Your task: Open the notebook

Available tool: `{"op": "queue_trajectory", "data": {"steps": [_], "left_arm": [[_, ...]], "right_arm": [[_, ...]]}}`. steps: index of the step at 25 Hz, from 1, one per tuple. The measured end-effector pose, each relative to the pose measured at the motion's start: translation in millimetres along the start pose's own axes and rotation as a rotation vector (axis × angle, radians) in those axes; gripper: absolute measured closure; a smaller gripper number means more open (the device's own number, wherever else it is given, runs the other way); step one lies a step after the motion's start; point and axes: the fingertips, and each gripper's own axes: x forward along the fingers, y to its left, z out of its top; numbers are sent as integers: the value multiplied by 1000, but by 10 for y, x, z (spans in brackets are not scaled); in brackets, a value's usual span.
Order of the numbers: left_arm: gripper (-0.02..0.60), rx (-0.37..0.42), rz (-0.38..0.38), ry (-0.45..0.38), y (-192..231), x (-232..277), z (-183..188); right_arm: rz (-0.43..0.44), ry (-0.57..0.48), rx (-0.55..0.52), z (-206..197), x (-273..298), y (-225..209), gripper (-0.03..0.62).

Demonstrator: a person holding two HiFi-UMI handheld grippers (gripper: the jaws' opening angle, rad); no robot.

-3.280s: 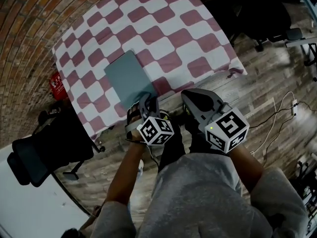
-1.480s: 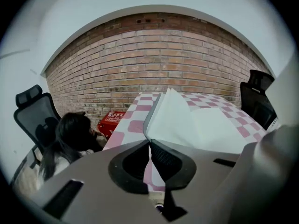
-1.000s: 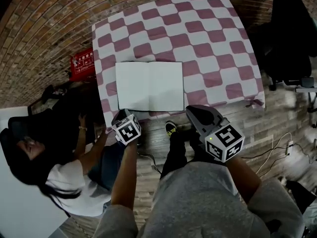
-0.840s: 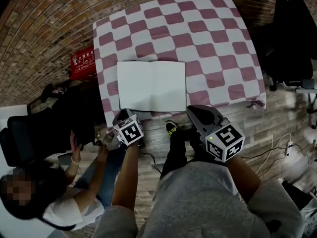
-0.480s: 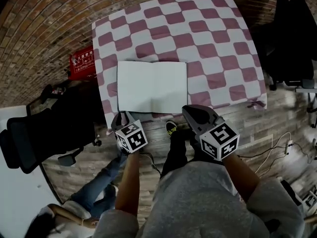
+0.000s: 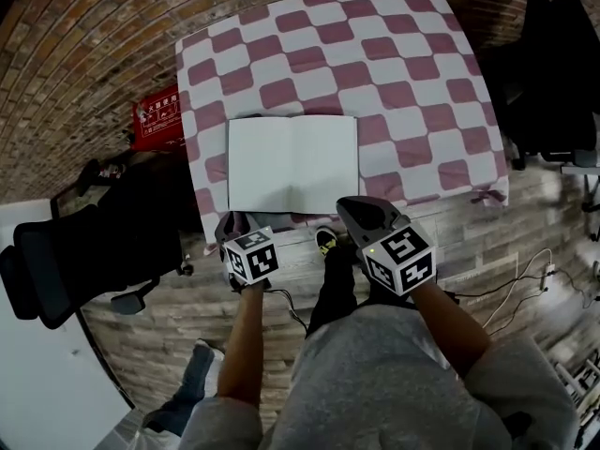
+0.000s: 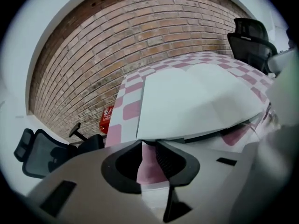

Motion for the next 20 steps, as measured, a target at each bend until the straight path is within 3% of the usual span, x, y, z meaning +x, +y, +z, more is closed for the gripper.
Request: {"op": "queue_trajectory", "data": {"steps": [5, 13, 20], "left_arm": [[495, 57, -4, 20, -20, 55, 10], [495, 24, -27, -4, 0, 59, -6], [494, 14, -80, 0, -10, 72, -2]], "right_arm": [[-32, 29, 4, -101, 153, -74, 566], [-170, 189, 26, -496, 467, -297, 566], [-214, 259, 68, -635, 517, -402, 566]]}}
